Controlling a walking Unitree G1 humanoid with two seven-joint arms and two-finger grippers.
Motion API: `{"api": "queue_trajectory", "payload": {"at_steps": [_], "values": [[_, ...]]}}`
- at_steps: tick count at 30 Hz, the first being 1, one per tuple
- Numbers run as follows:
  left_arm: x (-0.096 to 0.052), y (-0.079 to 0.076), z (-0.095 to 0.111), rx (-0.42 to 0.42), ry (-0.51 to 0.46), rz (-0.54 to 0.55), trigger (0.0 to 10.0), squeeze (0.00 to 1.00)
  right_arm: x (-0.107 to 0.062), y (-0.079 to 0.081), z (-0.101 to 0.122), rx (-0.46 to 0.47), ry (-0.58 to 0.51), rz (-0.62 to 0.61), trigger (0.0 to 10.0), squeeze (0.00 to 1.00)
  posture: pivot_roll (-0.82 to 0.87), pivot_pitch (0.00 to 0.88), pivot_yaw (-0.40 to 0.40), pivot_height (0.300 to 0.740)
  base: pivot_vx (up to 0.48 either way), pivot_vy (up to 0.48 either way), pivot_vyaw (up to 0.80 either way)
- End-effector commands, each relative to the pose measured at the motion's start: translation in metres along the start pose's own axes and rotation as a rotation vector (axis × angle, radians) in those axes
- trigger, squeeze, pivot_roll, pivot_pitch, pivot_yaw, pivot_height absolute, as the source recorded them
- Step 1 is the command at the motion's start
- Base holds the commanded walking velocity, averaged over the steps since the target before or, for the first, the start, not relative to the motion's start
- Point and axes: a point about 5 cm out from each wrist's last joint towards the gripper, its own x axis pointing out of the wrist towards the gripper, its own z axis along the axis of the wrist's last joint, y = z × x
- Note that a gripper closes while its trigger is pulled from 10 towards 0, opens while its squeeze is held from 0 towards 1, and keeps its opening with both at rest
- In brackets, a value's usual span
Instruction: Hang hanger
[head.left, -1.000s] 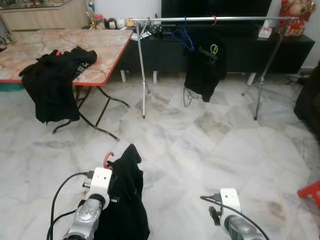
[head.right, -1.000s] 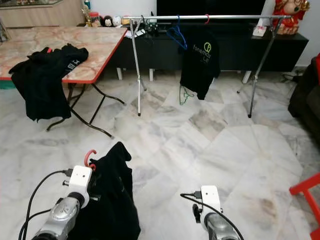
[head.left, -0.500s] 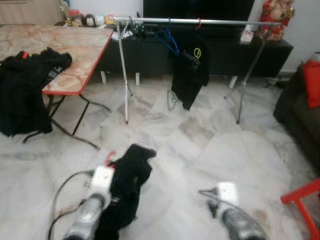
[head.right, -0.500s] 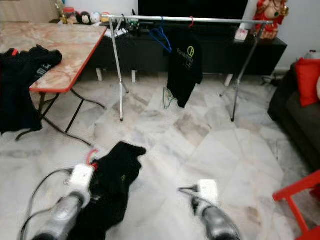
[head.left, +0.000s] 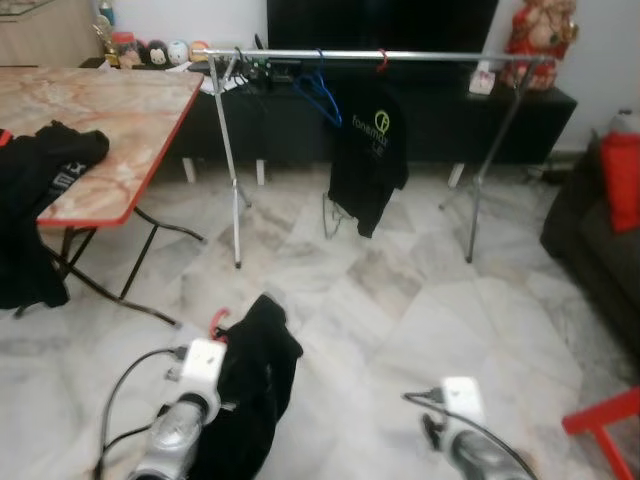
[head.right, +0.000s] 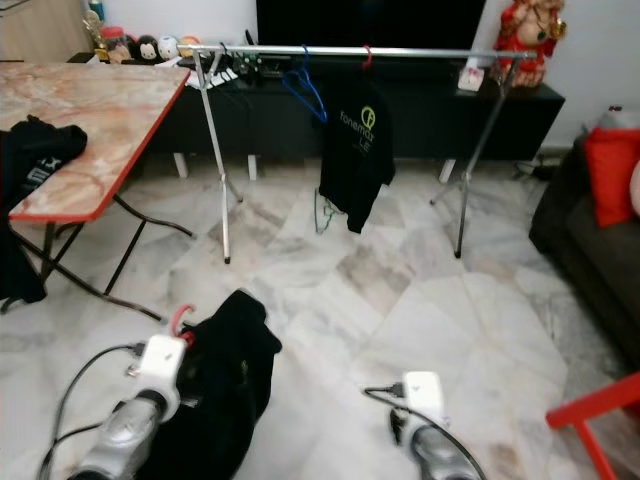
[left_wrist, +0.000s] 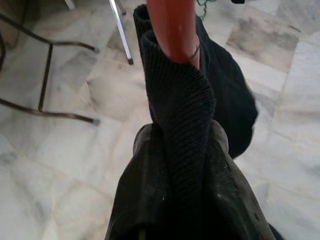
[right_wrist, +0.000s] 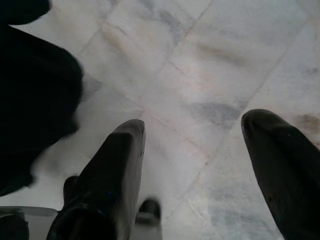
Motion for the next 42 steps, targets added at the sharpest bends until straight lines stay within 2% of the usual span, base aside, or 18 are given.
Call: {"api": "queue_trajectory", "payload": {"at_steps": [1, 16, 42], "values": [[0.005, -0.006, 0.012, -0.002, -0.048, -0.015, 10.0, 0.00, -0.002, -0.012, -0.003, 0.000, 0.011, -0.028, 10.0, 0.00, -0.09, 0.000, -0.021, 0.740, 0.405, 0.000, 0.00], [0.007, -0.004, 0.015, 0.001, -0.050, -0.013, 10.0, 0.00, 0.000, -0.004, 0.001, 0.011, 0.003, -0.018, 10.0, 0.00, -0.09, 0.000, -0.020, 0.740, 0.407, 0.000, 0.00], [0.009, -0.004, 0.018, 0.002, -0.053, -0.012, 10.0, 0.00, 0.000, -0.002, 0.002, 0.002, 0.002, -0.010, 10.0, 0.00, -0.09, 0.000, -0.023, 0.740, 0.421, 0.000, 0.00]]}}
